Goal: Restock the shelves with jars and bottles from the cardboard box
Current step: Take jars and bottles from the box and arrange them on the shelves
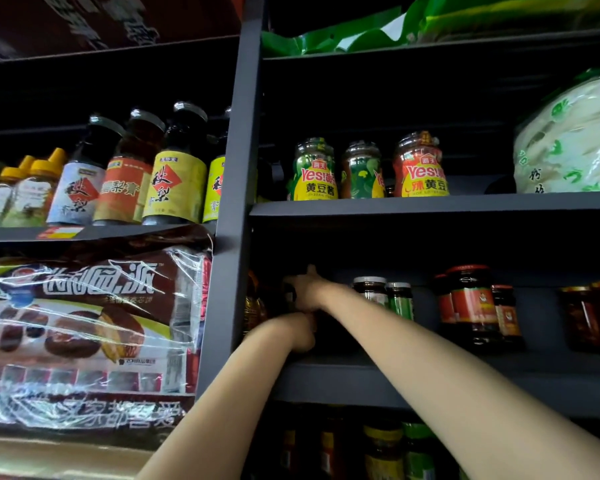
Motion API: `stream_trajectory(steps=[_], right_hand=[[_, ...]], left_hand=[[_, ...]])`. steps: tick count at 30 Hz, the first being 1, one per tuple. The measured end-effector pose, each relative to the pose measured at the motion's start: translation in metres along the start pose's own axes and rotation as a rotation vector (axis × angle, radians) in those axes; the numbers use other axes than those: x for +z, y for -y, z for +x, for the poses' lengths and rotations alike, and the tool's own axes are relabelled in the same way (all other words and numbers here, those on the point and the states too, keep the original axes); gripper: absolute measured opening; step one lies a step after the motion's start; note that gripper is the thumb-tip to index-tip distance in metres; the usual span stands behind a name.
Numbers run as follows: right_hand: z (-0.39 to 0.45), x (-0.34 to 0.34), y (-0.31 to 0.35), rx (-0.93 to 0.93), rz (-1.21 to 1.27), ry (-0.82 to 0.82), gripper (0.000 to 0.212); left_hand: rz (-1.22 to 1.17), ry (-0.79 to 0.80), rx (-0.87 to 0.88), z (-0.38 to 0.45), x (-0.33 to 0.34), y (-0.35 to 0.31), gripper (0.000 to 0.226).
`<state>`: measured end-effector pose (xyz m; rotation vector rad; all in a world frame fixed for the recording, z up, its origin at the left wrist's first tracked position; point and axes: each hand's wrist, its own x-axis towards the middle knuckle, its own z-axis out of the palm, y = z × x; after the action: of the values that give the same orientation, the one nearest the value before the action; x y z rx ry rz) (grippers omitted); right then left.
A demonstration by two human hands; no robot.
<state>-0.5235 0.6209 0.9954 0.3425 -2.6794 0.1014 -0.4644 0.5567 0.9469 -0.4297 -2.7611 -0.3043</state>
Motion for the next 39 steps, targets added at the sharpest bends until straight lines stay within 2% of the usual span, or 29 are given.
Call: stream_trajectory(steps=[4,6,8,10,13,18,24,31,33,36,39], right_hand=[[-0.009,-0.008,-0.021,-0.085,0.24,-0.157,0.01],[-0.022,-0.017,-0.028,-0.087,0.334,-0.19,0.014],[-0.031,-0.022,-0.033,-0.057,0.418,-0.189,0.009],[-0.036,-0.021,-0.037,-0.029,0.477,-0.228,0.016],[-0.037,-0.019,-0.042,0.046,0.472,-0.271,0.023],[-0.043,-0.018,-0.037,0.196,0.527,-0.307,0.029],[-0.064,-0.009,-0.038,0.172,0.658,-0.094,0.038],[-0.073,-0.016,-0.06,0.217,0.766,-0.033,0.037],[-0.075,-0.02,-0.064,0.208,0.783,-0.037,0.035],[-0.078,-0.027,-0.067,0.179,0.743,-0.042,0.038],[-0.082,-0.031,-0.065,0.134,0.664,-0.006,0.039]], left_hand=[[-0.064,-0.037,-0.004,-0.002,-0.001,-0.002,0.042],[-0.105,-0.058,0.006,-0.002,-0.003,-0.002,0.041],[-0.161,-0.085,0.01,-0.002,-0.003,-0.002,0.041],[-0.225,-0.142,-0.005,0.001,-0.004,-0.001,0.037],[-0.265,-0.225,-0.07,0.003,-0.009,0.003,0.034],[-0.257,-0.181,-0.111,0.006,-0.008,0.002,0.043],[-0.247,-0.066,-0.062,0.01,-0.006,0.005,0.039],[-0.25,0.023,0.028,0.01,-0.006,0.001,0.054],[-0.248,0.02,0.009,0.013,-0.007,0.004,0.048],[-0.202,0.023,0.001,0.013,-0.008,0.006,0.045],[-0.13,0.121,0.047,0.011,-0.008,-0.001,0.054]])
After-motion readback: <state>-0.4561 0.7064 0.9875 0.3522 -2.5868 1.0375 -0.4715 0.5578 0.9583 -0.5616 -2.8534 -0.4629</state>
